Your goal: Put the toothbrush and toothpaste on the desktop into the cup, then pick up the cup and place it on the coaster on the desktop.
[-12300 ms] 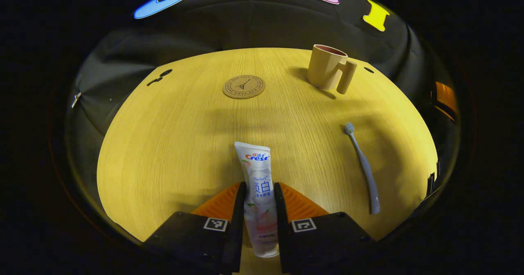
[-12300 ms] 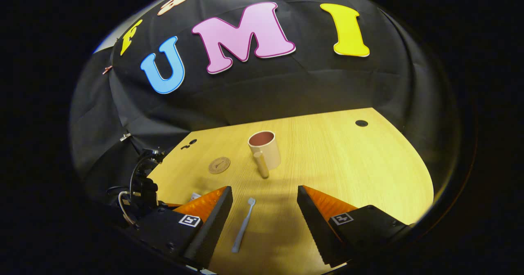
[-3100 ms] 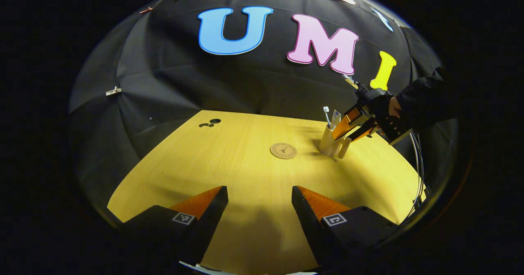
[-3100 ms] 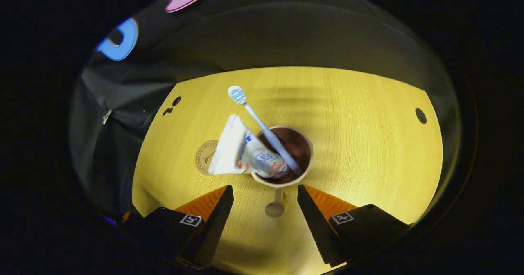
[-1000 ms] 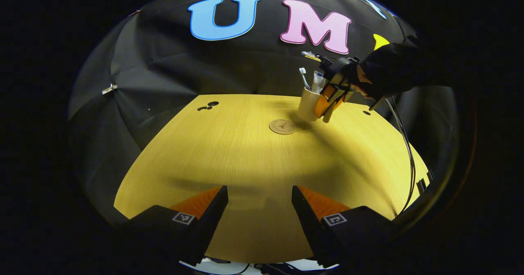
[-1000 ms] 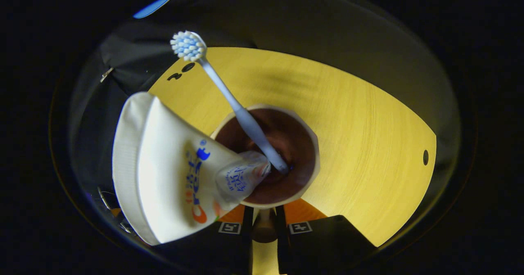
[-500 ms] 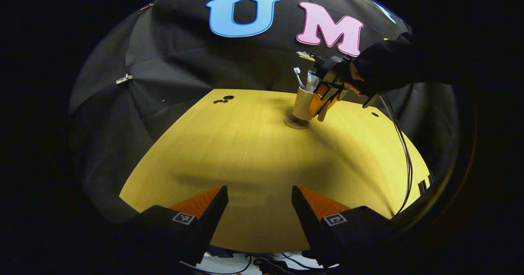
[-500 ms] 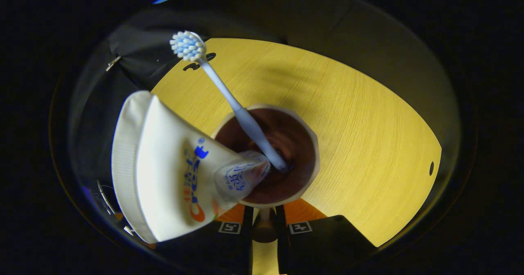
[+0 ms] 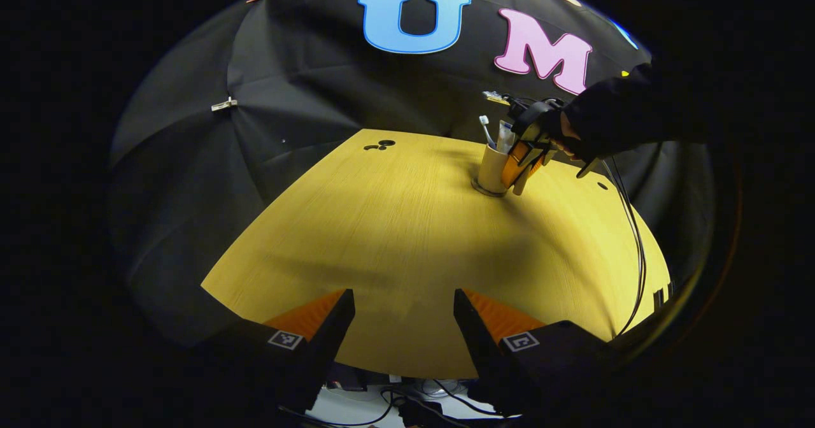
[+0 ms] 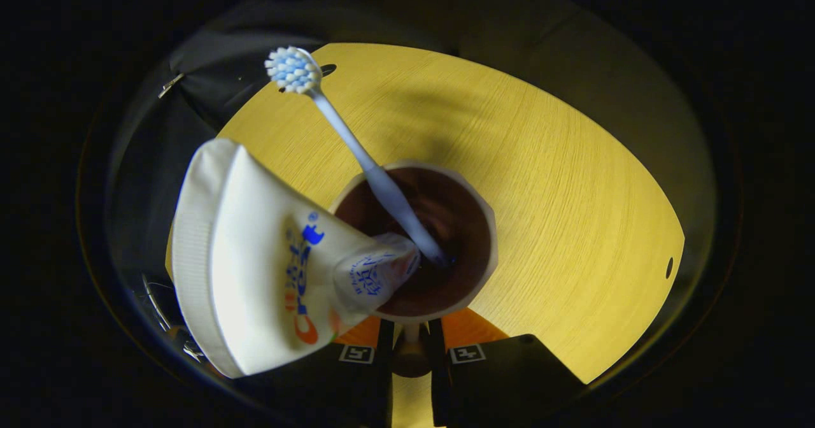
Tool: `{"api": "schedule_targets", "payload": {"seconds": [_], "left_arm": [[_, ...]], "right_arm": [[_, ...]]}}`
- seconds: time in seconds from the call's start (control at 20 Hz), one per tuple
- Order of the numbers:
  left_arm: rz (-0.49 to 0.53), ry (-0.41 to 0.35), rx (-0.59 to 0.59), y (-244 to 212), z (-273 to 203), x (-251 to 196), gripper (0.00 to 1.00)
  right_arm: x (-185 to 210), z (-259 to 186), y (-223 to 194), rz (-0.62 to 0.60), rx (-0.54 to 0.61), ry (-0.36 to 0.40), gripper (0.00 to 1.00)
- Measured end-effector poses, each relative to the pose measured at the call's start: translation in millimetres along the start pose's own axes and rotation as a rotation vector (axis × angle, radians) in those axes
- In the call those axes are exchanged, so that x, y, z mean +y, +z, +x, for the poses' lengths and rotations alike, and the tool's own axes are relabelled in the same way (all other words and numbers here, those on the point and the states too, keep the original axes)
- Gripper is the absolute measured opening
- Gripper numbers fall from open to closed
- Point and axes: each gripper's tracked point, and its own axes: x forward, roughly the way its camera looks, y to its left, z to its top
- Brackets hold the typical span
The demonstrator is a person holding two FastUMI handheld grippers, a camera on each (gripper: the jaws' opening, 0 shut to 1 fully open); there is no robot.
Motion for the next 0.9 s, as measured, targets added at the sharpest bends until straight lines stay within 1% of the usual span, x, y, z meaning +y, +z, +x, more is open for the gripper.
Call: {"api": "schedule_targets", "payload": {"seconds": [0.1,0.15,0.2,0.25,0.35,0.4,0.45,0.65,0.9], "left_arm": [[0.002,-0.001,-0.002,1,0,-1,0.98],[0.002,-0.003,-0.003,2,0,-2,0.98],[0.002,-0.006,-0.005,3,0,-3,0.98],[0.005,-0.010,-0.007,5,2,-4,0.98],[0.016,-0.019,-0.009,6,2,-7,0.98],[0.026,-0.025,-0.012,9,3,-10,0.98],[0.036,-0.032,-0.017,11,3,-13,0.98],[0.078,-0.069,-0.048,31,2,-27,0.98],[0.146,-0.137,-0.101,63,3,-54,0.98]], "right_arm": [[0,1,0,-0.014,-0.008,0.008,0.29],[3,-2,-1,-0.018,-0.015,0.023,0.30],[5,-9,1,-0.018,-0.028,0.036,0.27],[8,-11,2,-0.009,-0.042,0.056,0.38],[4,-19,6,0.005,-0.078,0.057,0.69],[4,-21,7,0.019,-0.093,0.064,0.87],[2,-32,9,0.036,-0.106,0.069,1.00],[-7,-74,2,0.087,-0.187,0.090,0.99],[-23,-154,-11,0.112,-0.364,0.087,0.99]]}}
